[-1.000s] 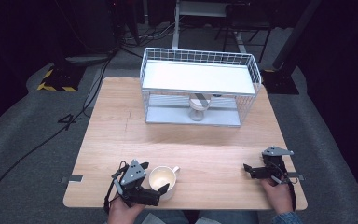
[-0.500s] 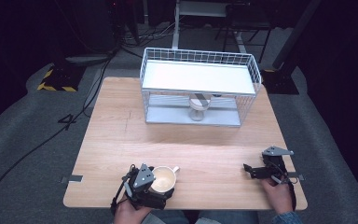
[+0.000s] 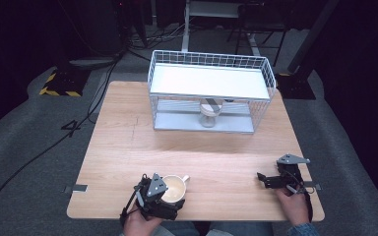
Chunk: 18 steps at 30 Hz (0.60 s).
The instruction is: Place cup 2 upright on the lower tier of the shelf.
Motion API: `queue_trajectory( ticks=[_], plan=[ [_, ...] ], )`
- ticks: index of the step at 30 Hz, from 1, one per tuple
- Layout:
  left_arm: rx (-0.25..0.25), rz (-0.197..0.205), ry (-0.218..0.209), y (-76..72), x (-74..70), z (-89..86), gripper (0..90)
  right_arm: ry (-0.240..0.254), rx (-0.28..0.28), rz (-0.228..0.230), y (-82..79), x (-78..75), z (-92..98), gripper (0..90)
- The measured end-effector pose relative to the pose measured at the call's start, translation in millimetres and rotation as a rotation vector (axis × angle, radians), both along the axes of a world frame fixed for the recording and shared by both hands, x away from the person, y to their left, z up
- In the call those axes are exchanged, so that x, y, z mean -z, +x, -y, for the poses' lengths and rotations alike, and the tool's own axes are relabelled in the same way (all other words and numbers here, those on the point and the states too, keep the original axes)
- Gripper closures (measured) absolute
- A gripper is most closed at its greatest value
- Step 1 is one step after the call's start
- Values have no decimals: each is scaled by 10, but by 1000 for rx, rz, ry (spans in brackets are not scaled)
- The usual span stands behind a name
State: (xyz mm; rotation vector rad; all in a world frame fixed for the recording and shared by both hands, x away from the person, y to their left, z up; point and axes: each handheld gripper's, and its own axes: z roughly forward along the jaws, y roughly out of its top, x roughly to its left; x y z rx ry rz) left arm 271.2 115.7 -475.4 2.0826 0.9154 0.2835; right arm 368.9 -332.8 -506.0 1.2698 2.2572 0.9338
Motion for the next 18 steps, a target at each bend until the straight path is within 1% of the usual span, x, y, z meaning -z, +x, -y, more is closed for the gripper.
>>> queue_trajectory(
  ticks=[3, 5, 6, 9, 11, 18],
  plan=[
    [-1, 2, 11, 10, 19, 9, 9, 0, 0, 0, 0, 0, 0, 2],
    [10, -6, 1, 9, 23, 6, 38, 1, 0, 0, 0, 0, -1, 2],
    [12, -2, 1, 4, 25, 7, 62, 0, 1, 0, -1, 0, -1, 2],
    [3, 17, 15, -18, 21, 21, 72, 0, 0, 0, 0, 0, 0, 2],
    [9, 27, 30, -20, 13, 20, 77, 0, 0, 0, 0, 0, 0, 2],
    [5, 44, 32, -37, 12, 32, 85, -1, 1, 0, -1, 0, 0, 2]
  ],
)
